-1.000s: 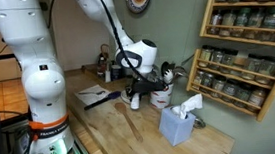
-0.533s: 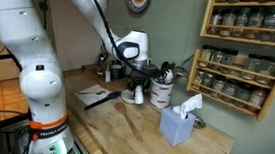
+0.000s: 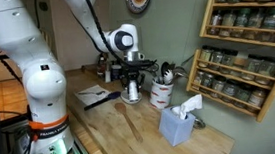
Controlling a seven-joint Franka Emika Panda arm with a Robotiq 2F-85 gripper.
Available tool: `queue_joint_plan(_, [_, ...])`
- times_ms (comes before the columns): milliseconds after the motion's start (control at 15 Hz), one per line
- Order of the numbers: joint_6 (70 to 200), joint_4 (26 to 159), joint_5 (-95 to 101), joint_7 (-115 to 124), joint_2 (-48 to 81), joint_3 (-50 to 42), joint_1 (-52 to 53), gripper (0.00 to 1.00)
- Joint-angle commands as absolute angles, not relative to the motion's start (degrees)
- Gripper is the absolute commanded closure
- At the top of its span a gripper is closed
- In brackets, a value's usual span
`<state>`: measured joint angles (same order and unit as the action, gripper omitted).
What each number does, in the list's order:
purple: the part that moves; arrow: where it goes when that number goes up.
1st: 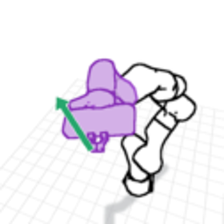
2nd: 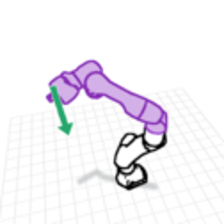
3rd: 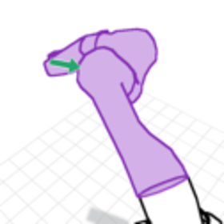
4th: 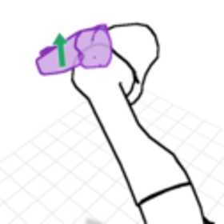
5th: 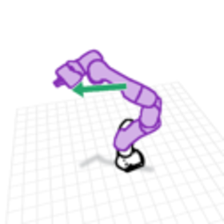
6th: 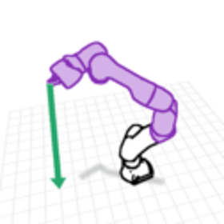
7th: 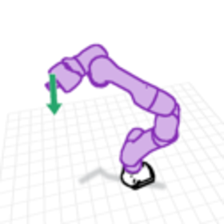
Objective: Pick up the salt shaker and put it inside the bowl
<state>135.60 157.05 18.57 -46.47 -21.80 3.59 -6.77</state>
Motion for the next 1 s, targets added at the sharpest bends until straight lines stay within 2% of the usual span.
queue_joint_plan(0, [130.2,157.1,24.2,-38.6,-23.9,5.3,-3.1,0.7])
queue_joint_plan(200, [127.5,158.3,26.8,-35.0,-24.8,6.4,0.4,0.7])
queue_joint_plan(267, [129.3,156.9,26.0,-36.3,-22.9,4.0,0.3,0.45])
queue_joint_plan(667, [128.3,157.3,26.2,-35.5,-23.0,4.4,2.0,0.45])
queue_joint_plan(733, [128.3,157.3,26.2,-35.5,-23.0,4.4,2.0,0.7])
queue_joint_plan(933, [124.7,153.4,28.1,-33.4,-19.9,6.9,3.1,0.7])
